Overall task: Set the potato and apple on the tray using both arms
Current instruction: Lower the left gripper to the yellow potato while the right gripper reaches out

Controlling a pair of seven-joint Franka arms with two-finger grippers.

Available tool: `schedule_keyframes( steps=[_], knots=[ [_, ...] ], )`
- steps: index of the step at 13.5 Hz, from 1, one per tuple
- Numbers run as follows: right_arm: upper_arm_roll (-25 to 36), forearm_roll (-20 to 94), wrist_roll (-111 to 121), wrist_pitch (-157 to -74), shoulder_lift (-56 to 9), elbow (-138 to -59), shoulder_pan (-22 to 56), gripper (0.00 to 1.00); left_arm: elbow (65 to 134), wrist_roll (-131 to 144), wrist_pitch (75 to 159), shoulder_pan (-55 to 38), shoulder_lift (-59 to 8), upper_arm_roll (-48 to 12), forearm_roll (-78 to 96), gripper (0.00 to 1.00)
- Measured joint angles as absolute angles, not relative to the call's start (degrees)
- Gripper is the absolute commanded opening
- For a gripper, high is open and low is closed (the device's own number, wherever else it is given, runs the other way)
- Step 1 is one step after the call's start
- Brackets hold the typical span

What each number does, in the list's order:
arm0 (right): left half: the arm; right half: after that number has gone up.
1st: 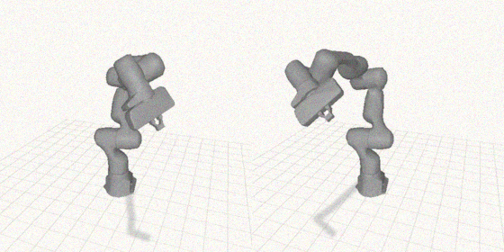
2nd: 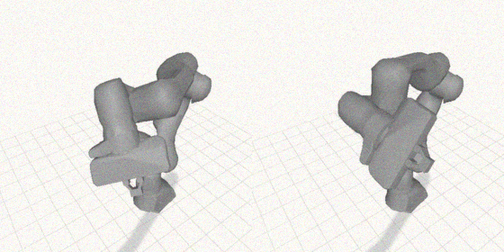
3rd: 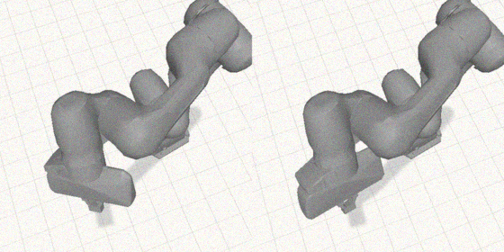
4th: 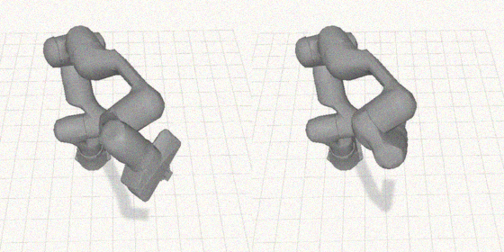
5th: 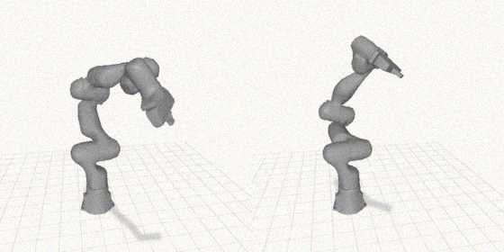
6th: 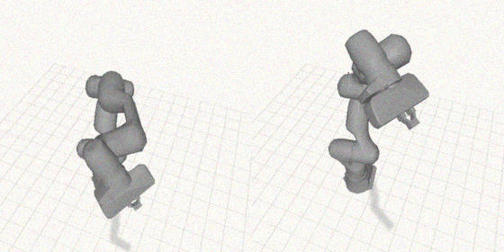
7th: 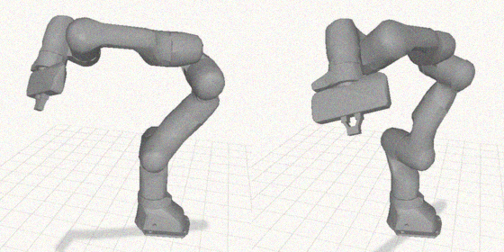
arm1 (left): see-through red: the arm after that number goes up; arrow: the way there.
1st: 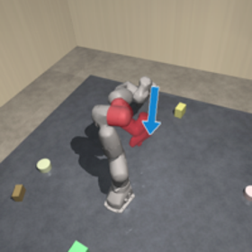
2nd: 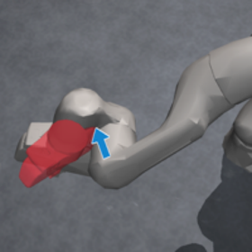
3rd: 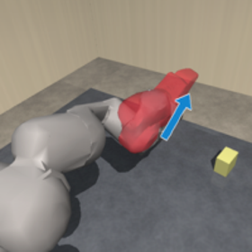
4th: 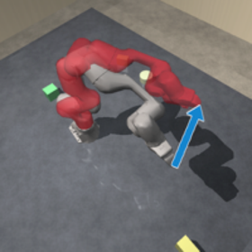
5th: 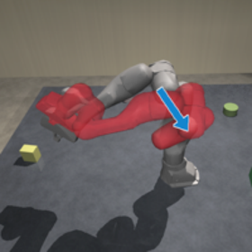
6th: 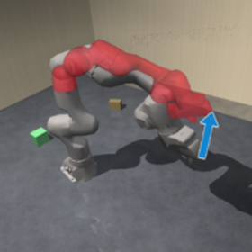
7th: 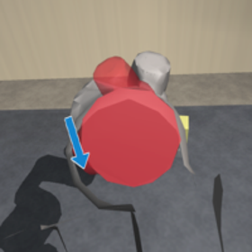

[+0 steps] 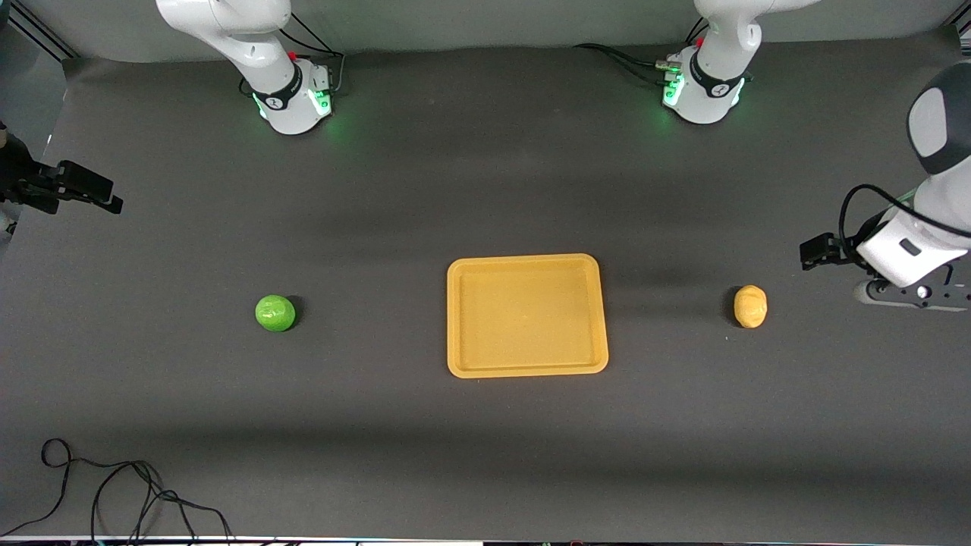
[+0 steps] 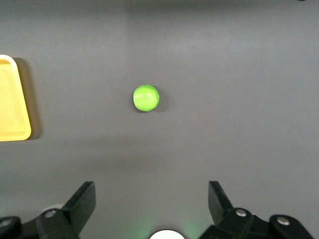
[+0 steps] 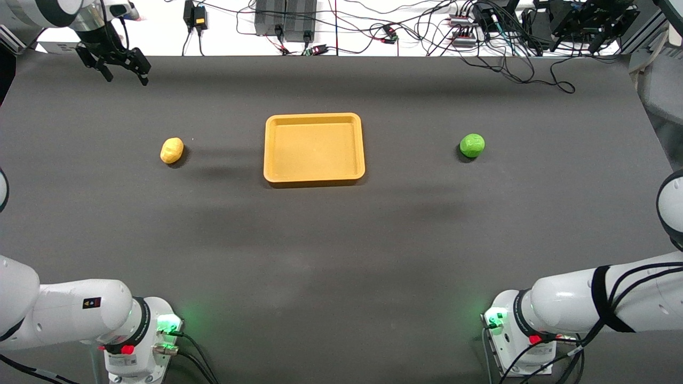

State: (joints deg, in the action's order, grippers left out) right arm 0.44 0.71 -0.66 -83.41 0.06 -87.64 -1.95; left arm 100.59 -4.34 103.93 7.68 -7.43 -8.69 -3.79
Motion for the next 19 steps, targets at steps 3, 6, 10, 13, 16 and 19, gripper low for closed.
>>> schedule_keyframes(
  steps=[3,6,10,13,16,19],
  knots=[
    [0.4,0.7,-0.7,-84.4,-1.2,-87.6,-1.9,1.0,100.6,-4.3,106.0,7.7,-10.6,-8.7,-3.8,1.0],
    [0.3,0.7,-0.7,-86.8,-2.1,-87.7,-1.0,1.0,100.7,-4.3,108.6,7.7,-13.9,-8.7,-3.8,1.0],
    [0.3,0.7,-0.7,-91.6,-2.8,-92.0,0.4,1.0,101.3,-4.3,113.9,7.6,-18.5,-8.8,-5.9,1.0],
    [0.5,0.7,-0.6,-96.0,-3.5,-96.2,0.3,1.0,103.8,-4.3,119.6,7.7,-21.3,-8.7,-6.2,1.0],
    [0.9,0.7,0.6,-100.0,-5.1,-98.5,-0.1,1.0,109.3,-4.3,126.9,7.9,-22.3,-8.5,-6.2,1.0],
    [1.1,0.7,1.0,-102.1,-6.7,-99.1,-0.1,1.0,113.0,-4.3,131.4,8.5,-23.7,-8.3,-6.2,1.0]
  ],
)
